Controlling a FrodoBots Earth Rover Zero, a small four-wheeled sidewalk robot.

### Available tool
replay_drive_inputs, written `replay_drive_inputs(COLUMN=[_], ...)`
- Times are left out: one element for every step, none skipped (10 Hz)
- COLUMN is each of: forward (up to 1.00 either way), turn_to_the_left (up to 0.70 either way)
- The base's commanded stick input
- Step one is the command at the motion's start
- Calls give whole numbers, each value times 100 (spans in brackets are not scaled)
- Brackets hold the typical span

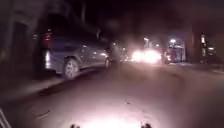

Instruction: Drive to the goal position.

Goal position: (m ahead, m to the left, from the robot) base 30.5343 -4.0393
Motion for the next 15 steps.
replay_drive_inputs(forward=[85, 85, 85, 85, 85, 85, 85, 85, 85, 85, 85, 85, 85, 85, 85], turn_to_the_left=[0, -3, -25, -34, -34, -30, -8, -8, -21, -33, 0, 0, 0, 0, 0])
